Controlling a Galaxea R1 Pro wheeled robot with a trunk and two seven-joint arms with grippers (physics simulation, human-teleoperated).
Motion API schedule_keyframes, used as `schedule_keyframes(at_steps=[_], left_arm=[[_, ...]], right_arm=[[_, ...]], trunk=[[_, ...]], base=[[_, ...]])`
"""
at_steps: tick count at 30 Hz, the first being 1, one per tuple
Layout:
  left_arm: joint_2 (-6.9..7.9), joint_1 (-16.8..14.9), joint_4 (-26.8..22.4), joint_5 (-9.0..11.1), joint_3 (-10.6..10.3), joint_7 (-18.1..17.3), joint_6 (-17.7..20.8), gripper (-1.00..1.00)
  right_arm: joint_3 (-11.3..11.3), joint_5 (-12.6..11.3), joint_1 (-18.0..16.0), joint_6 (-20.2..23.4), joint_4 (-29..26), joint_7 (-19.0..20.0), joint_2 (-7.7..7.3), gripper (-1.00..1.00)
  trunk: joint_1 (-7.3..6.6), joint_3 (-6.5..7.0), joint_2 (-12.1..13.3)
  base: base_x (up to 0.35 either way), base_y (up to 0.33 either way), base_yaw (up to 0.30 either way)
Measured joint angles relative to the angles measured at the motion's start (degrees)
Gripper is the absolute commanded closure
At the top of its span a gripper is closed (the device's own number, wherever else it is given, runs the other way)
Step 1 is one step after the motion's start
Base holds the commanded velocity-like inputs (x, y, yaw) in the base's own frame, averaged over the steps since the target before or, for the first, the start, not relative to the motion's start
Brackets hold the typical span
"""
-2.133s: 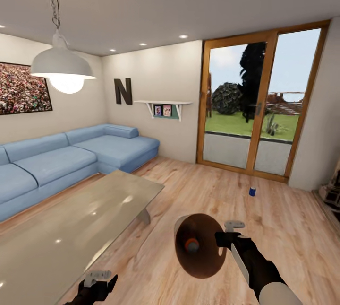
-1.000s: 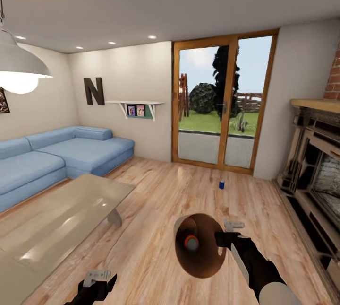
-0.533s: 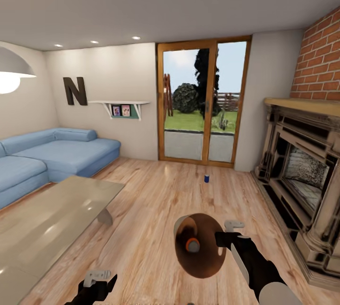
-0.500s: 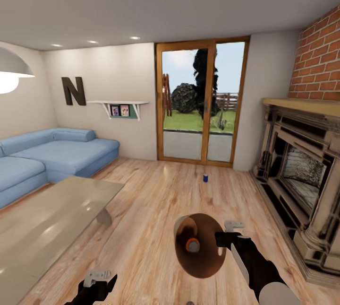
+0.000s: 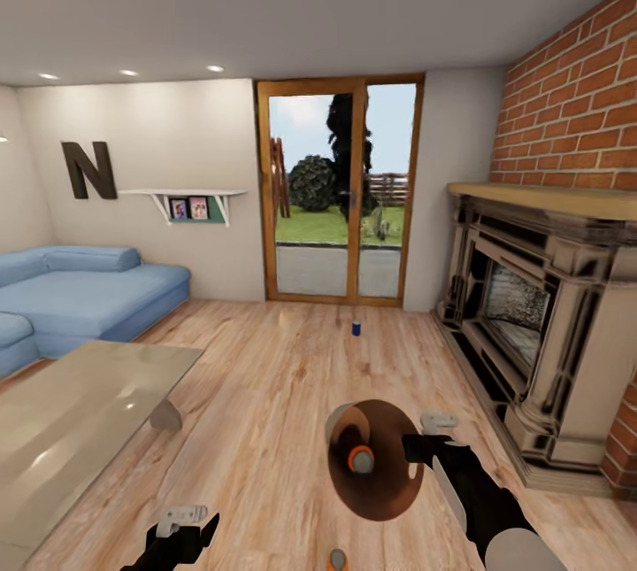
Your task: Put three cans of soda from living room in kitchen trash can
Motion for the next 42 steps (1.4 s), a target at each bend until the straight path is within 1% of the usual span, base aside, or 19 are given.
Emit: schedule_keyframes(at_steps=[14, 23, 30, 42], left_arm=[[0.00, 0.00, 0.00, -0.03, -0.14, 0.00, 0.02, -1.00], [-0.02, 0.00, 0.00, 0.09, 0.00, 0.00, -0.09, -1.00], [-0.07, 0.00, 0.00, -0.11, 0.00, 0.06, -0.12, -1.00], [-0.09, 0.00, 0.00, -0.14, -0.03, 0.09, -0.08, -1.00]], right_arm=[[0.01, -0.07, -0.02, 0.01, 0.00, 0.01, 0.00, 1.00], [0.08, -0.03, -0.01, -0.05, 0.04, -0.12, 0.08, 1.00], [0.09, 0.03, 0.03, -0.04, 0.06, -0.20, 0.10, 1.00], [0.09, 0.01, 0.04, -0.04, 0.07, -0.35, 0.17, 1.00]], trunk=[[0.00, 0.00, 0.00], [0.00, 0.00, 0.00], [0.00, 0.00, 0.00], [0.00, 0.00, 0.00]], base=[[-0.001, 0.261, -0.251], [0.000, 0.061, -0.250], [0.000, -0.081, -0.160], [0.000, -0.257, -0.016]])
